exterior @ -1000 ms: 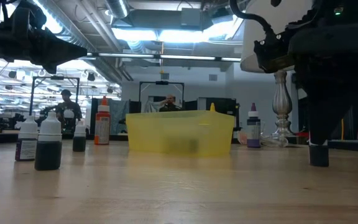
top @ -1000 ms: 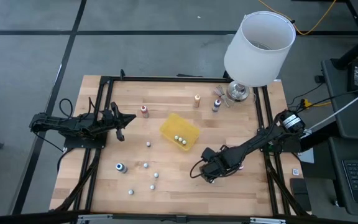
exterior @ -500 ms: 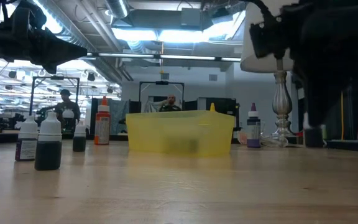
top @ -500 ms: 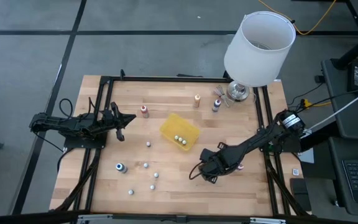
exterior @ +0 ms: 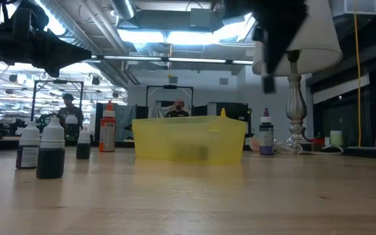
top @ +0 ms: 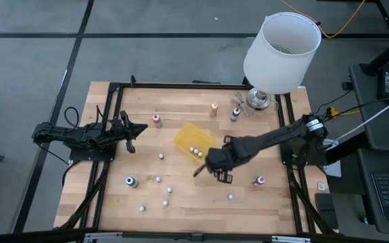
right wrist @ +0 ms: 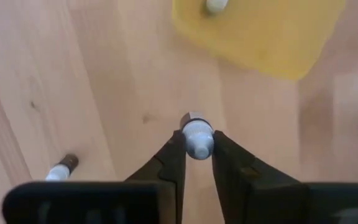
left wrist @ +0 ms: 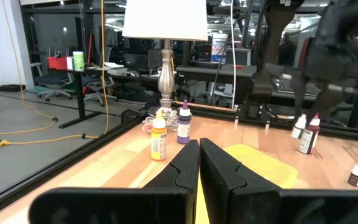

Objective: Pick & Place food coloring
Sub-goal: Put the small black food coloring bottle into the yellow bin

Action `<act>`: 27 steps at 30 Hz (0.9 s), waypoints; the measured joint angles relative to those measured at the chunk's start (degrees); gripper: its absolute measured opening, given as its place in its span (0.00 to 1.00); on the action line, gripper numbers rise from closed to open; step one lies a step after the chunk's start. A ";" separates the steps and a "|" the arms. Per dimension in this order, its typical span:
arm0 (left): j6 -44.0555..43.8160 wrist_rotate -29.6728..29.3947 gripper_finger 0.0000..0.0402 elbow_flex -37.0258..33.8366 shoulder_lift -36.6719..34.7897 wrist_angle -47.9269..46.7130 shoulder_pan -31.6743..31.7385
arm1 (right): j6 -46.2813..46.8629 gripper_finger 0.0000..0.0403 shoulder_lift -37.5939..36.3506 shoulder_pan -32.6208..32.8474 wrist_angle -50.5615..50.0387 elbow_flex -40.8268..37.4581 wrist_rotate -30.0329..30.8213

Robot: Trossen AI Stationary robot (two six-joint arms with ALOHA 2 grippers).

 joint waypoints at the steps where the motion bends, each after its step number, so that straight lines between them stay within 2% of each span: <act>1: 0.00 0.02 0.02 0.00 0.00 0.00 0.00 | -1.13 0.18 0.20 -0.97 -0.19 1.15 -0.01; 8: 0.00 0.02 0.03 0.02 0.00 0.00 0.02 | -9.62 0.16 3.16 -7.88 -1.62 9.75 -0.05; 15: 0.00 -0.01 0.02 0.01 0.00 0.00 0.02 | -15.28 0.18 9.87 -13.65 -1.72 19.49 -0.10; 27: 0.00 0.02 0.03 0.02 0.00 0.00 0.02 | -22.16 0.18 24.15 -18.05 -2.41 33.78 -4.32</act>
